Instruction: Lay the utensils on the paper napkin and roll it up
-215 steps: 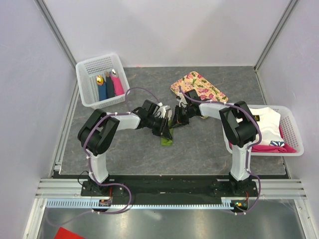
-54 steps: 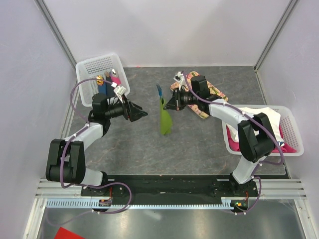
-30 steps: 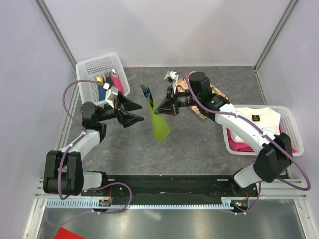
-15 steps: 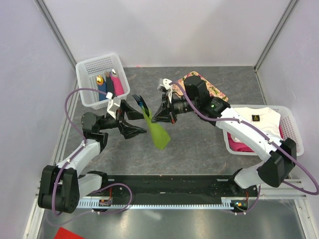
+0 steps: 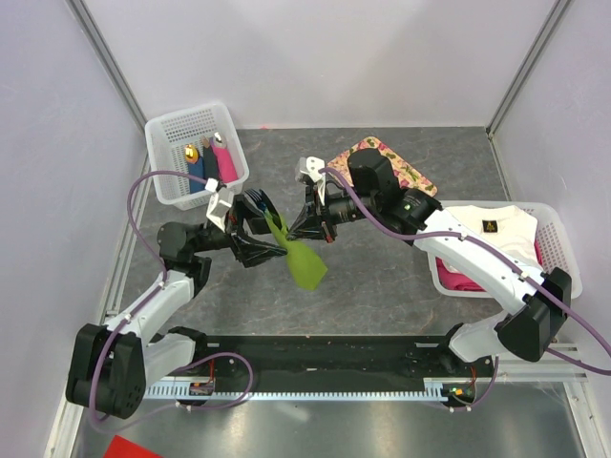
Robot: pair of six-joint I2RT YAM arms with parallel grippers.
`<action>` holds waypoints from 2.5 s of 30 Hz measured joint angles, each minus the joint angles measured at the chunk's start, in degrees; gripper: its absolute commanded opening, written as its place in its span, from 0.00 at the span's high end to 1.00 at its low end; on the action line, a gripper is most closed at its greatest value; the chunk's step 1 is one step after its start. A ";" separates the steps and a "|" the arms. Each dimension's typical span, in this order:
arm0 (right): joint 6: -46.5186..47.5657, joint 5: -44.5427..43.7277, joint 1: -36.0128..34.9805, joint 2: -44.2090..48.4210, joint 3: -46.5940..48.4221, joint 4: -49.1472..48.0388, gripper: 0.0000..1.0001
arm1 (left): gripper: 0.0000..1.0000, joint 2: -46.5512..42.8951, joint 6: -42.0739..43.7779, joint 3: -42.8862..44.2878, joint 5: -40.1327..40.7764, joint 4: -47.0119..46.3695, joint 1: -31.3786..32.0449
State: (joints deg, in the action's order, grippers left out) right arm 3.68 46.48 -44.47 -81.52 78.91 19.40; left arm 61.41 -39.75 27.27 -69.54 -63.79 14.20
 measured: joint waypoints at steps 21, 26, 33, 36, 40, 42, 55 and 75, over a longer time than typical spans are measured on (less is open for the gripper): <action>-4.44 -0.28 -0.35 0.00 0.00 -3.89 1.00 | 0.25 -0.07 -4.52 -0.07 6.51 -2.47 3.08; -4.98 -0.42 -0.55 0.00 0.00 -4.72 1.00 | 0.41 -0.07 -4.83 -0.26 6.56 -2.58 3.19; -6.47 -2.36 -0.74 0.00 -0.04 -5.38 1.00 | 0.84 -0.81 -5.95 -0.59 6.71 -2.95 3.19; -7.58 -3.23 -0.74 0.11 -0.24 -6.01 1.00 | 0.94 -1.27 -5.95 -0.70 6.64 -3.06 3.15; -9.01 -3.89 -0.74 0.22 -0.42 -6.27 1.00 | 0.98 -1.22 -6.05 -0.70 6.58 -3.19 3.13; -9.70 -4.26 -0.74 0.24 -0.50 -6.45 0.95 | 0.98 -1.09 -6.25 -0.70 6.58 -3.23 3.13; -13.55 -9.51 1.92 3.69 -1.66 -9.75 0.02 | 0.98 0.85 -8.87 2.60 4.63 3.26 1.70; -10.71 -5.75 -0.92 2.10 -9.97 -11.21 0.52 | 0.98 0.81 -10.40 8.15 4.33 9.88 2.01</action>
State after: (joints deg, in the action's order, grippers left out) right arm -7.03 40.73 -45.39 -79.42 68.95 8.19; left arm 62.22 -50.15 35.42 -65.21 -53.91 16.21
